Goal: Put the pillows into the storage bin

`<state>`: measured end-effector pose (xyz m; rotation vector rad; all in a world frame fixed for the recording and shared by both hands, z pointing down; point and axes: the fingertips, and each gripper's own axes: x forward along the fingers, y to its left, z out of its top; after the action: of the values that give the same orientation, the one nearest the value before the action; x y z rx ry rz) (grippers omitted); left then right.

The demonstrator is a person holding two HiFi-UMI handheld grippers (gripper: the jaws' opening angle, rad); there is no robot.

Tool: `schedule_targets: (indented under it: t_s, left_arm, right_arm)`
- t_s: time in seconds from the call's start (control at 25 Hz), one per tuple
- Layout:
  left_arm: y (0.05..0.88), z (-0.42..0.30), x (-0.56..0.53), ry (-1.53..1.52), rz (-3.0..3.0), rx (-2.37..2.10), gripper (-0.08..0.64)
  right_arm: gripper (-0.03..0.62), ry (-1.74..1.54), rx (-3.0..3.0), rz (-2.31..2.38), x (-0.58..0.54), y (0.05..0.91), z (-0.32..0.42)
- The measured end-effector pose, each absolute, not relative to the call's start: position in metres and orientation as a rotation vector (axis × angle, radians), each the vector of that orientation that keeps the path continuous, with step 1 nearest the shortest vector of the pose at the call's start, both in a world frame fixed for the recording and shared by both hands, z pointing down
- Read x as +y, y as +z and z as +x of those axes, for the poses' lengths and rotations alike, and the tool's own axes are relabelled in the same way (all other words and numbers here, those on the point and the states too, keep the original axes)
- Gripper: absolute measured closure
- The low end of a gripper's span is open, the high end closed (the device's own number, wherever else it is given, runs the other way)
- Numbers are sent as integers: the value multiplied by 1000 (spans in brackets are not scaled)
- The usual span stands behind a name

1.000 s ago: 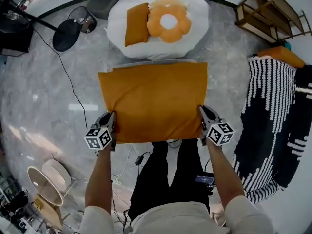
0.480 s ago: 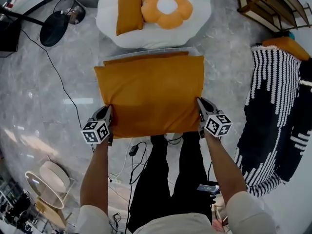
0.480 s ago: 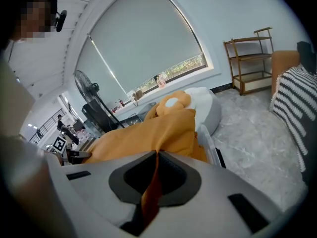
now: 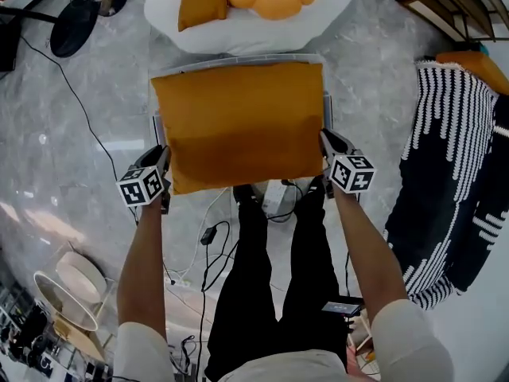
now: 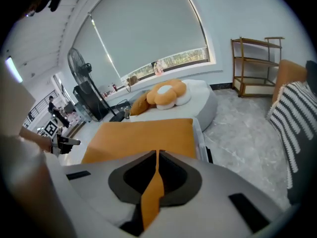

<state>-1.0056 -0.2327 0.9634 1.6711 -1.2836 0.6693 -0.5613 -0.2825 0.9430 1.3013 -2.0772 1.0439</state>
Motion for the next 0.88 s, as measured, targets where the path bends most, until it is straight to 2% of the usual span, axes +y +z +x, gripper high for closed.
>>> schedule_targets:
  t_s: [0.12, 0.36, 0.56, 0.88]
  left_arm:
    - [961, -1001, -223, 674, 1697, -1279, 451]
    - [892, -955, -223, 467, 1893, -1271, 496]
    - [785, -919, -238, 288, 2121, -1307, 532]
    - [564, -896, -257, 97, 2424, -1467, 552]
  right_arm:
    - [554, 1003, -2121, 1269, -282, 933, -569]
    - [554, 892, -2304, 1268, -279, 863, -590]
    - [554, 724, -2503, 1292, -281, 758, -615]
    - [554, 364, -2793, 1406, -289, 524, -614]
